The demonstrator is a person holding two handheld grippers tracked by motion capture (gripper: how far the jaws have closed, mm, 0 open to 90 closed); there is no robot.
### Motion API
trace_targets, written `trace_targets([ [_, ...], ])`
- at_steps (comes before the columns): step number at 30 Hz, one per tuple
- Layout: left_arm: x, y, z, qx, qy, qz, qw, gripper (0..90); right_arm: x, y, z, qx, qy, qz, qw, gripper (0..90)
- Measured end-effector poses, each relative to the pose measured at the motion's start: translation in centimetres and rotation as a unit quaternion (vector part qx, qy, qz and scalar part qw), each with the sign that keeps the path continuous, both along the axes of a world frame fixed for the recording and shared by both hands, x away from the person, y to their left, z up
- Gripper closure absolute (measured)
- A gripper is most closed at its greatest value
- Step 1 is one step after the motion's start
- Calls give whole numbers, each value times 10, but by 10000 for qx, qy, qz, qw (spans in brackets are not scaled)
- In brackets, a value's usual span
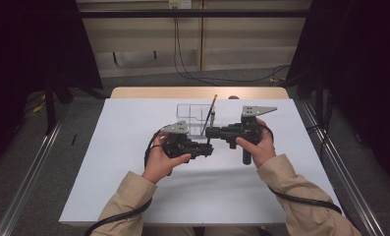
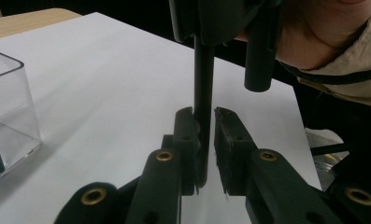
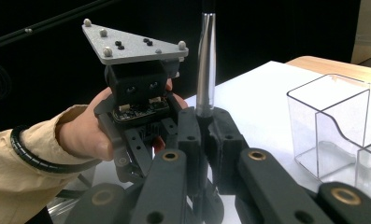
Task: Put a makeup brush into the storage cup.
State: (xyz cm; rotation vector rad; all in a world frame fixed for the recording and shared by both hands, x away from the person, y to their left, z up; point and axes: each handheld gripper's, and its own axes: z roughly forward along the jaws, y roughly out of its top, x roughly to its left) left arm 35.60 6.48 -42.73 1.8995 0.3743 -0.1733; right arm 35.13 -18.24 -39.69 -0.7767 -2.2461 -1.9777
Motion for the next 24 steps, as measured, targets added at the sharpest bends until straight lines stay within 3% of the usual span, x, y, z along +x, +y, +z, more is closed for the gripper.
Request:
trace_targets([
  [6,0,4,1,-87,-6,38,10000,739,0,-1,1,2,-37,45,10000,841],
  [10,0,7,3,-261,-1,71,9996,620,0,-2,3,-17,-88,47,9999,841],
  [15,0,10,5,-211,-175,77,9996,505,-1,-2,3,-45,-115,70,9999,841],
  [24,-2,18,8,-118,-253,223,9994,347,-2,-3,4,-94,-195,74,9997,841],
])
